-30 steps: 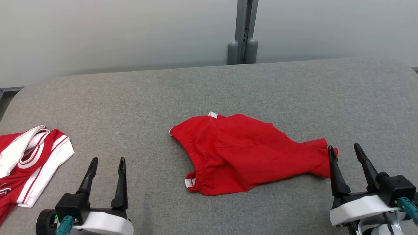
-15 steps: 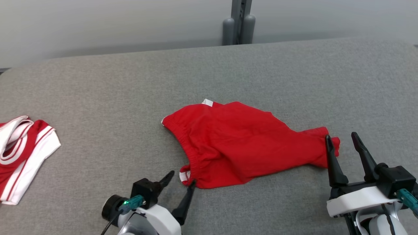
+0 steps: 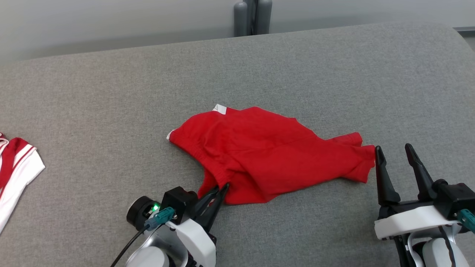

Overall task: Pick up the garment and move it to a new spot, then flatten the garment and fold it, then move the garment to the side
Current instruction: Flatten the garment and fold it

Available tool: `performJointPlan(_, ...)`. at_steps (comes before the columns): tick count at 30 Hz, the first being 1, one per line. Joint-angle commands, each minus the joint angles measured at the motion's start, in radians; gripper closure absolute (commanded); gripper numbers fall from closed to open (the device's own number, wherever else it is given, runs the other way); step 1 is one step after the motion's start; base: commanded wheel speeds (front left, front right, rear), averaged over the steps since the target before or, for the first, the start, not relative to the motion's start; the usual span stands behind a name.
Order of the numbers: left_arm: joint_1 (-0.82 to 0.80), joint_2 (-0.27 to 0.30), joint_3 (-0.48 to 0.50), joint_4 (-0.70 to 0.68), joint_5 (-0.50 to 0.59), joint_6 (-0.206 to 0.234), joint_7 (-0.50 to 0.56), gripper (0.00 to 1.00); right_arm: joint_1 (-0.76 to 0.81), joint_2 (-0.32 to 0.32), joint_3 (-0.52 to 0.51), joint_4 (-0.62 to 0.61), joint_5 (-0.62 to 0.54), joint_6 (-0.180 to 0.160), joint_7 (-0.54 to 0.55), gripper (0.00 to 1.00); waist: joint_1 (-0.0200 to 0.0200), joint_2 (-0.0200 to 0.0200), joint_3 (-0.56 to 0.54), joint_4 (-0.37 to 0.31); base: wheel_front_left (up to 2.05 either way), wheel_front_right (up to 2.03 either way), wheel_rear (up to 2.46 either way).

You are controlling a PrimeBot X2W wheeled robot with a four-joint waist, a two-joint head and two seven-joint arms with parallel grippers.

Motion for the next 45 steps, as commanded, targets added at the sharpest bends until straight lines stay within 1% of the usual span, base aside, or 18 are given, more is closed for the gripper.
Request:
performJointPlan(1,-0.018,0.003,-0.008,-0.034,-0.015,-0.006,-0.010,1.00,-0.011,-0.003,-0.007,-0.002,0.003,0.000,-0.005,0.00,0.0000,0.0000,0.001,0.001,0.00,0.00,0.00)
performJointPlan(4,-0.017,-0.005,-0.025,-0.117,-0.054,-0.011,-0.011,1.00,-0.012,-0.003,-0.012,-0.004,0.010,0.000,-0.005,0.00,0.0000,0.0000,0.006,0.006,0.00,0.00,0.00)
performJointPlan(9,-0.007,0.012,-0.051,-0.275,-0.090,-0.015,0.020,1.00,-0.015,-0.003,-0.019,-0.009,0.019,0.000,-0.005,0.00,0.0000,0.0000,0.021,0.016,0.00,0.00,0.00)
performJointPlan(14,0.014,0.024,-0.057,-0.422,-0.127,-0.015,0.057,1.00,-0.028,-0.003,-0.024,-0.015,0.026,0.000,-0.005,0.00,0.0000,0.0000,0.047,0.023,0.00,0.00,0.00)
performJointPlan(16,0.023,0.026,-0.053,-0.466,-0.149,-0.014,0.071,1.00,-0.033,-0.003,-0.026,-0.015,0.029,0.000,-0.005,0.00,0.0000,0.0000,0.058,0.025,0.00,0.00,0.00)
performJointPlan(17,0.024,0.031,-0.046,-0.482,-0.149,-0.006,0.077,1.00,-0.035,-0.003,-0.025,-0.016,0.030,0.000,-0.005,0.00,0.0000,0.0000,0.064,0.024,0.00,0.00,0.00)
performJointPlan(20,0.019,0.050,-0.016,-0.489,-0.161,0.013,0.095,1.00,-0.048,-0.003,-0.022,-0.015,0.037,0.000,-0.005,0.00,0.0000,0.0000,0.080,0.022,0.00,0.00,0.00)
performJointPlan(25,-0.021,0.064,0.049,-0.430,-0.178,0.041,0.089,1.00,-0.064,-0.003,-0.014,-0.015,0.045,0.000,-0.005,0.00,0.0000,0.0000,0.100,0.015,0.00,0.00,0.00)
performJointPlan(29,-0.059,0.066,0.105,-0.337,-0.202,0.050,0.058,1.00,-0.077,-0.004,-0.008,-0.012,0.051,0.000,-0.005,0.00,0.0000,0.0000,0.115,0.003,0.00,0.00,0.00)
performJointPlan(30,-0.059,0.066,0.105,-0.337,-0.202,0.050,0.058,1.00,-0.077,-0.004,-0.008,-0.012,0.051,0.000,-0.005,0.00,0.0000,0.0000,0.115,0.003,0.00,0.00,0.00)
performJointPlan(36,-0.135,0.059,0.172,-0.153,-0.236,0.052,0.006,1.00,-0.089,-0.003,-0.001,-0.009,0.058,0.000,-0.005,0.00,0.0000,0.0000,0.132,-0.014,0.00,0.00,0.00)
performJointPlan(41,-0.205,0.049,0.195,0.010,-0.253,0.038,-0.037,1.00,-0.096,-0.003,0.003,-0.005,0.062,0.000,-0.005,0.00,0.0000,0.0000,0.142,-0.021,0.00,0.00,0.00)
performJointPlan(42,-0.233,0.051,0.187,0.067,-0.236,0.031,-0.057,0.21,-0.096,-0.003,0.002,-0.003,0.058,0.000,-0.005,0.00,0.0000,0.0000,0.142,-0.022,0.00,0.00,0.00)
performJointPlan(43,-0.233,0.051,0.187,0.067,-0.236,0.031,-0.057,0.21,-0.096,-0.003,0.002,-0.003,0.058,0.000,-0.005,0.00,0.0000,0.0000,0.142,-0.022,0.00,0.00,0.00)
performJointPlan(44,-0.243,0.052,0.182,0.092,-0.225,0.030,-0.074,0.00,-0.096,-0.003,0.001,-0.002,0.057,0.000,-0.005,0.00,0.0000,0.0000,0.141,-0.023,0.00,0.00,0.00)
performJointPlan(45,-0.249,0.048,0.174,0.137,-0.210,0.031,-0.101,0.00,-0.094,-0.003,-0.002,0.000,0.053,0.000,-0.005,0.00,0.0000,0.0000,0.135,-0.022,0.00,0.00,0.00)
